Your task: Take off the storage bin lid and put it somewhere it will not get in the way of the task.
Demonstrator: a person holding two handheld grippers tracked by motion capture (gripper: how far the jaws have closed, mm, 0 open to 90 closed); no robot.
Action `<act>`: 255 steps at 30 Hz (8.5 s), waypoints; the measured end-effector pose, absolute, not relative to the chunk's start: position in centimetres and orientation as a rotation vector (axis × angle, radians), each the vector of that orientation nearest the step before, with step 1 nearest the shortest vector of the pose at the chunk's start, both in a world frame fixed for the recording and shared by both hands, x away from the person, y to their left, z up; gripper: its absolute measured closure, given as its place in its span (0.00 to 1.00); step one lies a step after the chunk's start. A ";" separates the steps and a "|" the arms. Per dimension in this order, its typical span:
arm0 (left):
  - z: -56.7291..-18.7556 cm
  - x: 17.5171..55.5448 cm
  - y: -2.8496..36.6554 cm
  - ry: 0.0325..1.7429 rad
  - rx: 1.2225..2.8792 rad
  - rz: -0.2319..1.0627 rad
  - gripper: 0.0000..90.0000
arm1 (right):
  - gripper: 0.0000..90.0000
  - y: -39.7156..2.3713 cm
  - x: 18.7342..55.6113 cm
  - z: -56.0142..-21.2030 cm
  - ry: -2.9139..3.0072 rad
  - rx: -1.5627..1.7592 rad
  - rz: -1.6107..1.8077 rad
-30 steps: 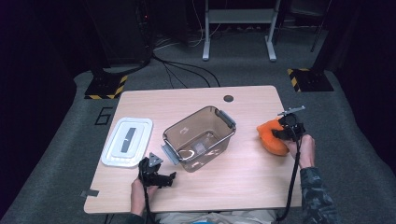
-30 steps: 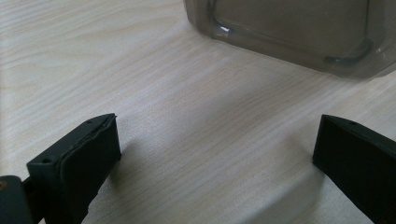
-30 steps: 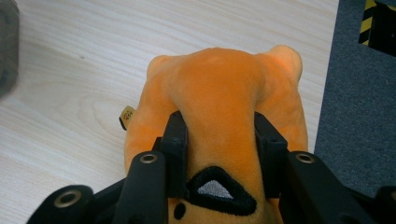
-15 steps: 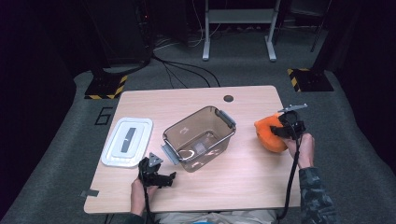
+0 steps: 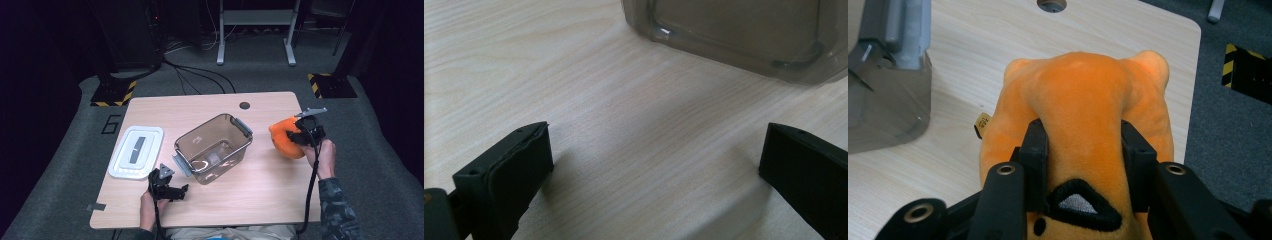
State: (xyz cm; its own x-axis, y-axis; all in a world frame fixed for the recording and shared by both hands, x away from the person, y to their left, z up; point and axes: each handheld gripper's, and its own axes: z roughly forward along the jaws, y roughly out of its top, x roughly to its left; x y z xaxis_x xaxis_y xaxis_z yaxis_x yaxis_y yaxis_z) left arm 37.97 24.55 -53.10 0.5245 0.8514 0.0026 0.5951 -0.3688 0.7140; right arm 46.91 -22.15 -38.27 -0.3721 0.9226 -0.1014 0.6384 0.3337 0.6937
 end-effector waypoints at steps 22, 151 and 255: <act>-53.1 38.0 24.6 1.171 2.099 0.496 0.01 | 0.69 -20.3 46.8 -34.6 2.090 1.294 0.848; -53.1 38.0 24.6 1.167 2.109 0.493 0.01 | 0.68 -5.1 48.4 -32.3 2.305 1.008 1.095; -53.1 37.9 24.6 1.174 2.099 0.498 0.01 | 0.58 -3.5 51.2 -39.7 2.570 1.130 0.788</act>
State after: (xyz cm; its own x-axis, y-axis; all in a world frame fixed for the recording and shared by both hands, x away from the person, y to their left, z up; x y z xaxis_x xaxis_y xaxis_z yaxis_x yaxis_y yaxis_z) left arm 37.90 24.60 -53.08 0.5217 0.8531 0.0051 0.5960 -0.3687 0.7133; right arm 51.19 -3.46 -39.71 -0.6782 0.7348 0.0099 0.6141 0.5593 0.5568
